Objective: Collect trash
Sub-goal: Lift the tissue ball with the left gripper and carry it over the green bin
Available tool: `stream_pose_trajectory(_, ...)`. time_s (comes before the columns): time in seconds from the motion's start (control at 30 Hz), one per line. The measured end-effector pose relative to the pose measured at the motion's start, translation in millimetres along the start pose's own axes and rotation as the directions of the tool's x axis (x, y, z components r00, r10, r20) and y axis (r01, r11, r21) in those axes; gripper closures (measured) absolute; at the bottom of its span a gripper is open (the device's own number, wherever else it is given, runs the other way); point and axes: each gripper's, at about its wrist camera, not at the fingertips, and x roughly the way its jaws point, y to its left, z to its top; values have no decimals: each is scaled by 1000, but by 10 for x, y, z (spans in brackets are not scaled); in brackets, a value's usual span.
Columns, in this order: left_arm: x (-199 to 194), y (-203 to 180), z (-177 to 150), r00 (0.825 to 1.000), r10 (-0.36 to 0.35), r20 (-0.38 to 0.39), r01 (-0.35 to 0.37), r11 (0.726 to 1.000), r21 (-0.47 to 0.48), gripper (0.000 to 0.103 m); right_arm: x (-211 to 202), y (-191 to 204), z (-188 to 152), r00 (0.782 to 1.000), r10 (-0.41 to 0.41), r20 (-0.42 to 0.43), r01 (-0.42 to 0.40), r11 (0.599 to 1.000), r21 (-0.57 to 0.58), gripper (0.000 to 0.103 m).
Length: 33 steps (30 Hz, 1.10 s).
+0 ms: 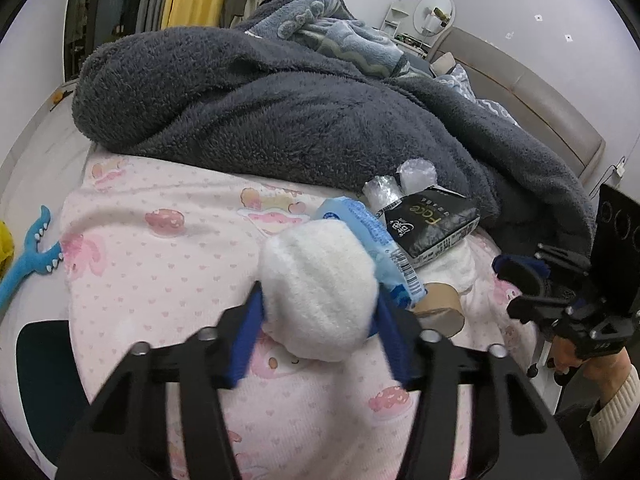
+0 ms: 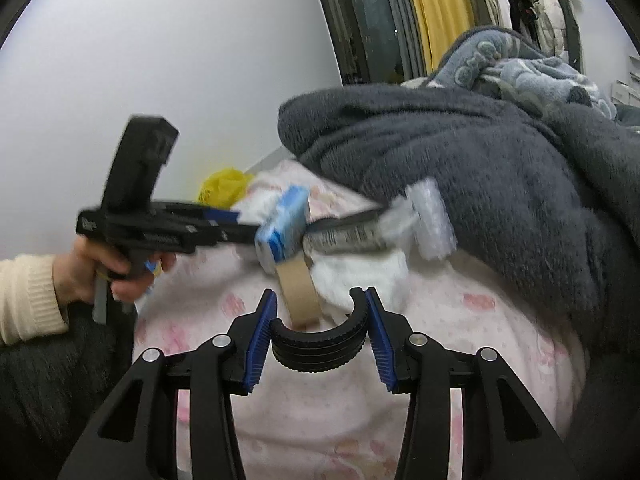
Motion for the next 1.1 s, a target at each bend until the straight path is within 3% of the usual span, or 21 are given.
stream_pose_trajectory(0.17, -96, -38, 10, 999, 45, 22, -45, 999, 22, 61, -37, 89, 113, 1000, -15, 21, 15, 1000, -4, 58)
stream_pose_trajectory(0.5, -412, -64, 60, 984, 159, 86, -162, 986, 34, 62, -117, 402, 436, 996, -56, 70, 58, 998, -18, 58)
stream_pose_trajectory(0.83, -722, -98, 46, 958, 253, 135, -259, 965, 28, 62, -156, 502, 692, 991, -111, 77, 103, 990, 96, 58)
stream_pose_trajectory(1.1, -949, 153, -4, 937, 319, 140, -321, 947, -9, 62, -55, 638, 879, 990, -111, 84, 98, 985, 145, 58)
